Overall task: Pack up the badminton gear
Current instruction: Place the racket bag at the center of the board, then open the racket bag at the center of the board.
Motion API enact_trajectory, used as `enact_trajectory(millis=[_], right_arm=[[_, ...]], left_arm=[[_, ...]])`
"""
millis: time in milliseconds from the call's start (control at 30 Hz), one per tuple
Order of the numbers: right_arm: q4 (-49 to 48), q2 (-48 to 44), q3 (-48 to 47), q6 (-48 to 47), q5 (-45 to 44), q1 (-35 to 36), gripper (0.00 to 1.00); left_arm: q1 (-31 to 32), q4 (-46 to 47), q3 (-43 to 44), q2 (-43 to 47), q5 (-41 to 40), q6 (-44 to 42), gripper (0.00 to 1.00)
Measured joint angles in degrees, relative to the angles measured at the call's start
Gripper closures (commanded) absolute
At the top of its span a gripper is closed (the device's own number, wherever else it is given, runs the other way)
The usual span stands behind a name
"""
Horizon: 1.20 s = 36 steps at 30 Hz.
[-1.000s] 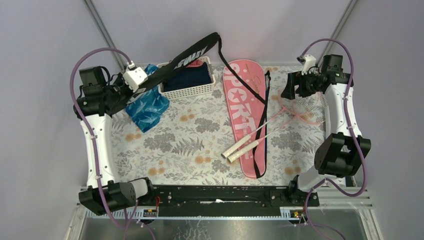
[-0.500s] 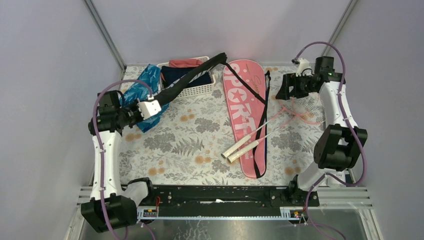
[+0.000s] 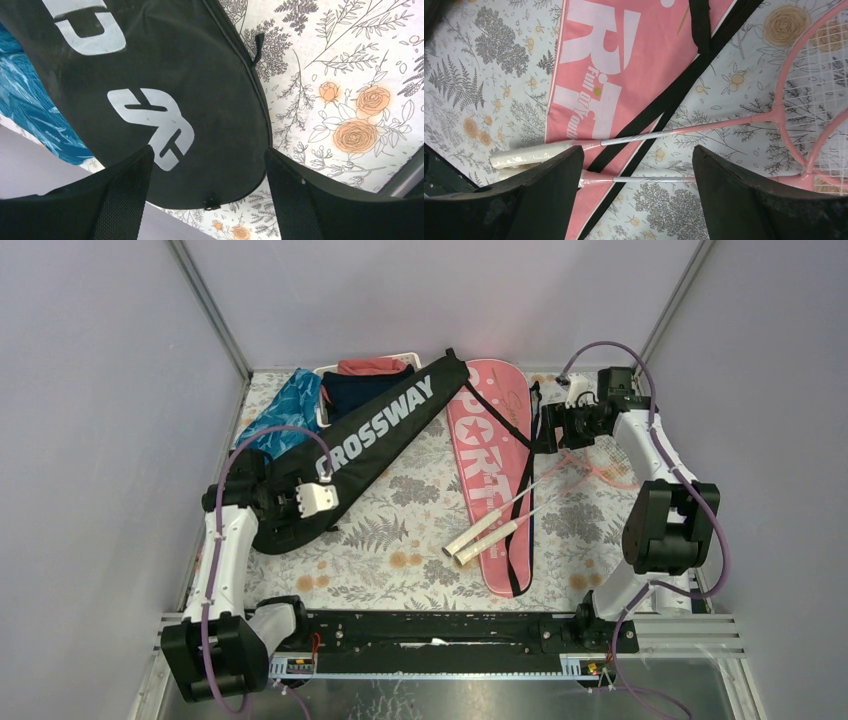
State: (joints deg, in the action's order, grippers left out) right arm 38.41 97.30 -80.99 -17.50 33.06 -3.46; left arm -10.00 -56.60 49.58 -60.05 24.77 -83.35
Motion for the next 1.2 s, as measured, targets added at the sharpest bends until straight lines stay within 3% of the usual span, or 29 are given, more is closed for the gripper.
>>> enact_trajectory(millis=[33,267,467,567,800,1200], right_arm=[[-0.44,0.0,0.55,0.02,-0.68,0.22,0.12],[-4.57,0.0,4.5,1.38,-3.76,3.02,0.07],[-10.36,1.73,5.86,3.91,-7.93,5.25,0.06],[-11.63,4.61,4.63,4.98,-9.09,5.84,0.06],[-12.9,8.94,3.82,6.21,-12.59,7.63,0.06],[-13.16,21.16,-4.26,8.96,-17.84,8.61,0.19]], left_arm=[[0.11,-0.07,0.0,-0.02,-0.09,-0.2,0.02],[0.26,-2.19,4.35,-2.8,2.14,2.75,0.01],[0.63,-2.08,15.78,-8.24,12.41,16.13,0.01],[2.67,-0.24,17.35,-10.29,16.83,22.88,0.01],[15.45,13.16,10.62,-8.63,19.15,38.8,0.01],[32.41,31.43,7.43,-15.43,14.08,49.86,0.01]])
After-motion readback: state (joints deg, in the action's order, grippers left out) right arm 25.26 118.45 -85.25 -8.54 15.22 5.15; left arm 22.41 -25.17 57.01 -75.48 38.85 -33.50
